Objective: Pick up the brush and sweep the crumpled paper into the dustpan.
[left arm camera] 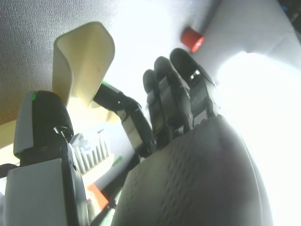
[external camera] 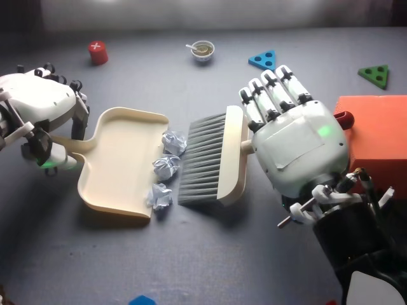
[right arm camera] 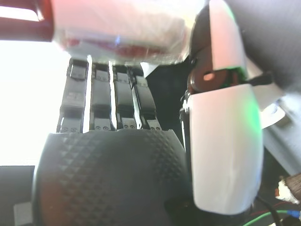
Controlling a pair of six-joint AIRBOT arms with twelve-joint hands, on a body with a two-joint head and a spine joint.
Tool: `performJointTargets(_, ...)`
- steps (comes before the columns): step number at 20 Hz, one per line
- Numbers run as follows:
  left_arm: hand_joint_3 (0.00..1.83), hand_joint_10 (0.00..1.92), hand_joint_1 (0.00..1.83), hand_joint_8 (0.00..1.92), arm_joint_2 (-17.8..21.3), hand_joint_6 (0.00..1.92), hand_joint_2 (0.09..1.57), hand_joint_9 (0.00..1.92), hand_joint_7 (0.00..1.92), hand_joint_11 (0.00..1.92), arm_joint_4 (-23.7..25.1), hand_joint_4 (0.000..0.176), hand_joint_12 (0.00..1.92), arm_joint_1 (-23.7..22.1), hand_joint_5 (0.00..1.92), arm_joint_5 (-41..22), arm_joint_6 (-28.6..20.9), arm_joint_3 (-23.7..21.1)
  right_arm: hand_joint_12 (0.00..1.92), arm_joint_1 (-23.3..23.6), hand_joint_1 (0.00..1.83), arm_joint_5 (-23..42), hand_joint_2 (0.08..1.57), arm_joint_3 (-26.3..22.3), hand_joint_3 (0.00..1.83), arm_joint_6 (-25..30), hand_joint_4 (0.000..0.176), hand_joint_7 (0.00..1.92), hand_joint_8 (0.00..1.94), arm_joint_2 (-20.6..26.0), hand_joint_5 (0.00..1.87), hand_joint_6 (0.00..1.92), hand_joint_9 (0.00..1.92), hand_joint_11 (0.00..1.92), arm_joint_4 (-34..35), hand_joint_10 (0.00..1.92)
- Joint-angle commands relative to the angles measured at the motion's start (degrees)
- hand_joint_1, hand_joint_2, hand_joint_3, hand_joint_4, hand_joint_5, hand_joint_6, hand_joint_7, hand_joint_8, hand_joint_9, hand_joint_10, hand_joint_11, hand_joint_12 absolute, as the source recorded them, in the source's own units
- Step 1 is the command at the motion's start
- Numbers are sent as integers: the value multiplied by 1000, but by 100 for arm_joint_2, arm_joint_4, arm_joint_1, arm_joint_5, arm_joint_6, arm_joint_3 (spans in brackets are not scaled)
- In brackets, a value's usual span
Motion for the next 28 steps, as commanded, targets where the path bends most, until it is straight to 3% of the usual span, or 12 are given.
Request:
performJointTargets(1,2,4,1052,3,-5,1168,1179,331,353,0,172,0,802,-41,860,-513,15,40,35,-21,1095,-521,1010,40,4,-43,0,278,15,18,280,14,267,295,-444,14)
performJointTargets(11,1,1,1046,0,-4,1159,1175,335,351,0,161,0,787,-86,867,-544,13,62,26,-76,1201,-421,1012,659,0,15,0,265,10,-324,279,13,242,276,-486,11)
performJointTargets(13,1,1,1029,0,-7,1182,1183,332,345,0,165,16,785,-99,853,-532,13,82,49,-77,1229,-365,1005,716,0,61,0,348,5,-359,384,6,327,337,-488,7)
performJointTargets(18,0,2,1047,2,-23,1164,1177,335,341,0,180,0,810,-115,865,-491,13,86,56,-136,1211,-342,1052,689,14,116,0,393,12,-357,438,17,371,355,-754,13)
performJointTargets(21,0,1,1040,1,-34,1171,1178,326,342,0,182,0,795,-121,862,-479,13,82,156,-151,1235,-342,1058,687,2,115,0,757,12,-285,698,7,709,522,-865,14)
performJointTargets(22,1,1,1045,1,-36,1177,1180,311,330,0,182,0,789,-122,859,-479,13,82,304,-156,1251,-341,1099,695,3,115,0,1029,753,-273,852,767,941,581,-898,54)
performJointTargets(23,2,3,1046,1,-38,1190,1184,313,328,0,183,0,785,-122,850,-478,13,83,841,-165,1247,-341,1120,701,0,115,0,961,1142,-253,988,729,1027,444,-934,114)
performJointTargets(24,0,5,1065,1,-38,1159,1176,325,327,0,185,0,810,-122,868,-473,13,83,1320,-171,1254,-341,1118,702,12,115,0,894,1322,-248,1086,594,897,404,-936,704)
performJointTargets(25,0,3,1071,1,-38,1137,1169,321,328,0,192,0,803,-123,882,-462,13,83,1734,-175,1195,-342,1075,702,3,115,0,833,1466,-247,1099,736,746,433,-936,1472)
performJointTargets(26,0,6,1078,6,-37,1105,1159,337,350,0,199,0,841,-127,902,-450,13,82,1884,-177,1227,-342,1077,702,2,115,0,869,1846,-247,931,1601,939,715,-937,1831)
performJointTargets(27,1,3,1058,4,-36,1142,1170,333,355,0,200,0,841,-129,877,-443,13,82,1914,-179,1296,-342,1096,702,1,115,4,864,1922,-247,944,1857,1002,854,-937,1903)
performJointTargets(28,4,1,1039,0,-36,1204,1188,332,324,0,200,0,843,-135,839,-441,13,82,1921,-185,1347,-342,1093,698,0,115,112,958,1940,-247,1019,1918,1220,1211,-937,1920)
